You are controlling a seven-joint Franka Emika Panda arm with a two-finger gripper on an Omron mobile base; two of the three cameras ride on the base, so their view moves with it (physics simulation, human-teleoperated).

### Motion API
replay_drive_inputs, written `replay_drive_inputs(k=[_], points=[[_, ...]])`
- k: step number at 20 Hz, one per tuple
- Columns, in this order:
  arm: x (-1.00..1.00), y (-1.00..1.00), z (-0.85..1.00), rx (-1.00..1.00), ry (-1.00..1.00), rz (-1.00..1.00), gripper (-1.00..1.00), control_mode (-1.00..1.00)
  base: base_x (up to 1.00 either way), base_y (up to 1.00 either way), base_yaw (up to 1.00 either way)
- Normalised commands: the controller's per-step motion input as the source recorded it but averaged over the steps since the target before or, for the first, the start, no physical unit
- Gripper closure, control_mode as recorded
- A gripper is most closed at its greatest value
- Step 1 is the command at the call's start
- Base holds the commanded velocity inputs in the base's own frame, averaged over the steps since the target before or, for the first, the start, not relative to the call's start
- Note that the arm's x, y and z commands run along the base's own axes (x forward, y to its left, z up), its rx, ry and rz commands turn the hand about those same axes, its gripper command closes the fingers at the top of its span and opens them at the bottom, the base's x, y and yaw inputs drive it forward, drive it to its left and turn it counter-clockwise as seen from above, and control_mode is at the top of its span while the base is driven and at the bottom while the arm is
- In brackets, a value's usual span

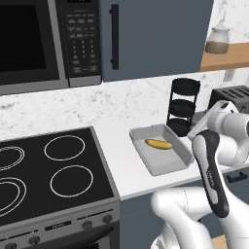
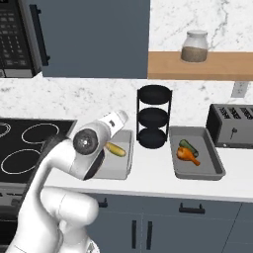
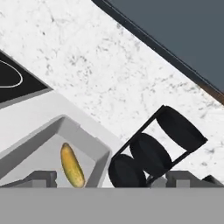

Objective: Place one cucumber and one chicken drumstick in each tupperware on the nearby counter, to pack two identical lunches.

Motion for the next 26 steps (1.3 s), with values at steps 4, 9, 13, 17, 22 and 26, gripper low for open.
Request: replay_drive_inputs(k=[4,9,13,17,22,26], points=[[-0.94,0.31,0.71,0.15,-0.03,0.0,-1.0,-1.0,0.0,0.0,0.0],[-0.8,0.31,0.55,0.13,0.0,0.0,-1.0,-1.0,0.0,0.0,0.0],[-0.19,0.13,-0.01,0.0,0.06,0.0,-1.0,-1.0,0.0,0.0,0.0],[0.0,0.08,-0.01,0.0,0.04,0.0,-1.0,1.0,-0.38,-0.12,-0.01],[0.0,0.0,0.0,0.0,0.0,0.0,-1.0,1.0,-1.0,-0.47,-0.07],[0.0,0.0,0.0,0.0,0.0,0.0,-1.0,1.0,-0.44,-0.96,0.01]])
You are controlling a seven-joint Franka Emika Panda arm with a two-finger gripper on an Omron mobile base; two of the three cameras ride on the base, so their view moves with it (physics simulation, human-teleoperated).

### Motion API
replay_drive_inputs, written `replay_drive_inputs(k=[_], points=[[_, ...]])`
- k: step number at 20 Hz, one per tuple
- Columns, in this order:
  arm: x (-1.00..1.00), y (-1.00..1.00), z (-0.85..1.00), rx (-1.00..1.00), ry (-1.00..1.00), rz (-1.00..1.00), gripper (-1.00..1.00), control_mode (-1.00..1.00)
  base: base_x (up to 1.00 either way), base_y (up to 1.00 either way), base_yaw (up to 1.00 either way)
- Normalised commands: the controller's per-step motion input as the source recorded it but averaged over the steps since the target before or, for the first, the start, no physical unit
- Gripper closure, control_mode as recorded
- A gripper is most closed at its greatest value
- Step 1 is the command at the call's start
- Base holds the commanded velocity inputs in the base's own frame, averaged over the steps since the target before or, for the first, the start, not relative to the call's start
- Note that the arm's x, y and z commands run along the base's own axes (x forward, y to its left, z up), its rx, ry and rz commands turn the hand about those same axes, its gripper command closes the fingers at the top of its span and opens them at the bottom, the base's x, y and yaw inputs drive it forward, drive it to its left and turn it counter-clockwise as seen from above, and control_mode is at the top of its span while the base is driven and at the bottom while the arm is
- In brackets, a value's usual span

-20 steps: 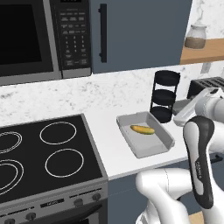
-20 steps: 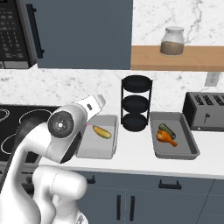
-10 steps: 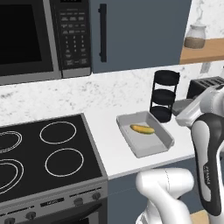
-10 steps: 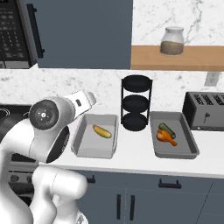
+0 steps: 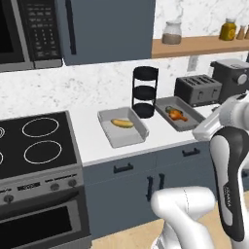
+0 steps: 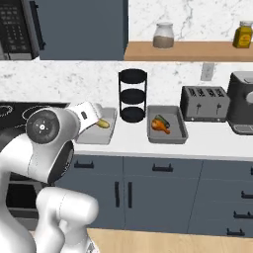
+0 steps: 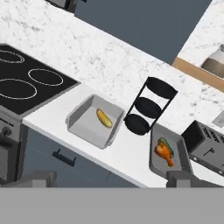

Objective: Place one cucumber and one chicken drumstick in each tupperware on the nearby counter, to pack two identical lunches.

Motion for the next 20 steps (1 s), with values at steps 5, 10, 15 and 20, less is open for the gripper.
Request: replay_drive_inputs(k=[5,10,15,20], points=[[0.0,0.0,0.0,0.0,0.0,0.0,-1.0,1.0,0.16,-1.0,0.07],[0.0,0.0,0.0,0.0,0.0,0.0,-1.0,1.0,0.0,-1.0,0.09],[0.0,0.0,0.0,0.0,0.0,0.0,-1.0,1.0,0.0,-1.0,0.04],[0.0,0.0,0.0,0.0,0.0,0.0,-1.0,1.0,-0.18,-1.0,0.04]])
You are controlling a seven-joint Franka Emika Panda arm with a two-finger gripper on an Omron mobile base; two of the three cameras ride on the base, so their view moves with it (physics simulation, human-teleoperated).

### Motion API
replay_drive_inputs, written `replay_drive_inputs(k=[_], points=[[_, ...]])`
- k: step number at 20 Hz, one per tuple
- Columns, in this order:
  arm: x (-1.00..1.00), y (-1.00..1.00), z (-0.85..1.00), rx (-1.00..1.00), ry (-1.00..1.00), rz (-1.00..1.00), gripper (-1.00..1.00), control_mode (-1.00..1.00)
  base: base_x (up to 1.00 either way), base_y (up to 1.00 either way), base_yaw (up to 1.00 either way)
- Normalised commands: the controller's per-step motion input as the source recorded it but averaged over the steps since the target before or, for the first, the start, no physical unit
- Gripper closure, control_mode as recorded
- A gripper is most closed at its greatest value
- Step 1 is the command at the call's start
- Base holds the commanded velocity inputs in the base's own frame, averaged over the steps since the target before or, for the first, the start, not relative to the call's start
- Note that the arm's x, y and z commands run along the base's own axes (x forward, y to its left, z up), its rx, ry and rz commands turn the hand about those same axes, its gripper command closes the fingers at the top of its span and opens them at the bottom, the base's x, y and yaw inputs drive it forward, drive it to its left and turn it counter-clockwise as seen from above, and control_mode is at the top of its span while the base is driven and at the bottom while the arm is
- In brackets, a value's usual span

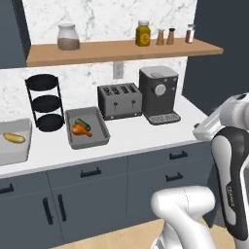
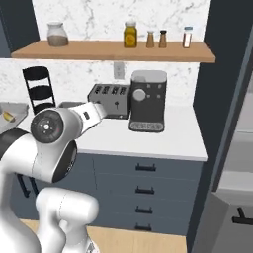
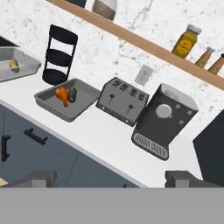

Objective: Place one cucumber and one chicken drumstick in each tupperware on the nearby counter, to pack two identical lunches.

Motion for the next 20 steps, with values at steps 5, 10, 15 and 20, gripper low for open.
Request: replay_drive_inputs(k=[5,10,15,20], points=[[0.0,0.0,0.0,0.0,0.0,0.0,-1.0,1.0,-0.7,-1.0,0.02],[0.0,0.0,0.0,0.0,0.0,0.0,-1.0,1.0,-0.3,-1.0,0.01],[0.0,0.0,0.0,0.0,0.0,0.0,-1.0,1.0,0.08,-1.0,0.02],[0.0,0.0,0.0,0.0,0.0,0.0,-1.0,1.0,0.18,-1.0,0.02]])
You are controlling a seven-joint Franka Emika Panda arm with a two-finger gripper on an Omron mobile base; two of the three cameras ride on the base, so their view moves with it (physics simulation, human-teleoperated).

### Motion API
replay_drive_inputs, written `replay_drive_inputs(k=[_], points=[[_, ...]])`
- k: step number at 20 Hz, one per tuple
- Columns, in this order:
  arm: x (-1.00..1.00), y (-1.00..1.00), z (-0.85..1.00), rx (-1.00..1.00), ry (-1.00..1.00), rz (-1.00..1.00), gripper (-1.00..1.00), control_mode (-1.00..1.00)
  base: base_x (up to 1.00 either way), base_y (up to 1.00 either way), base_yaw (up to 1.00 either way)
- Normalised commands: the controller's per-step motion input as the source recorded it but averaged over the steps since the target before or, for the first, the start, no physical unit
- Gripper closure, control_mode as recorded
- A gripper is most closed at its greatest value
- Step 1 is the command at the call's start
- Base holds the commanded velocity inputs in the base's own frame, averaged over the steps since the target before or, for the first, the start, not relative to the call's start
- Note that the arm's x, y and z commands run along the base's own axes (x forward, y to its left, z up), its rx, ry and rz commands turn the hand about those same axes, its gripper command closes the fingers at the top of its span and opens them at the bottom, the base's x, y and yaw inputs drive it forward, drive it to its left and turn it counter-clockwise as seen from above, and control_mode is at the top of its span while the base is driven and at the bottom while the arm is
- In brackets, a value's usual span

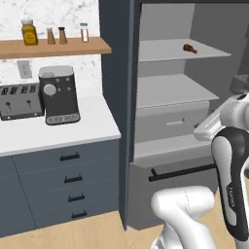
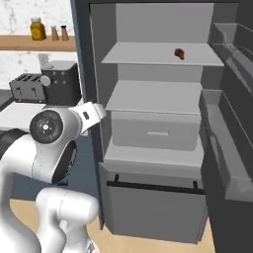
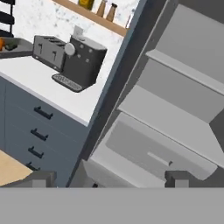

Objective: Place one cucumber and one chicken drumstick in each tupperware on the nearby counter, to pack two identical lunches.

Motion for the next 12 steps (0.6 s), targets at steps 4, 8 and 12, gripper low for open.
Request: replay_drive_inputs(k=[4,8,12], points=[[0.0,0.0,0.0,0.0,0.0,0.0,-1.0,1.0,0.66,-0.64,0.0],[0.0,0.0,0.0,0.0,0.0,0.0,-1.0,1.0,0.89,-0.33,0.0],[0.0,0.0,0.0,0.0,0.0,0.0,-1.0,1.0,0.87,-0.35,-0.03]])
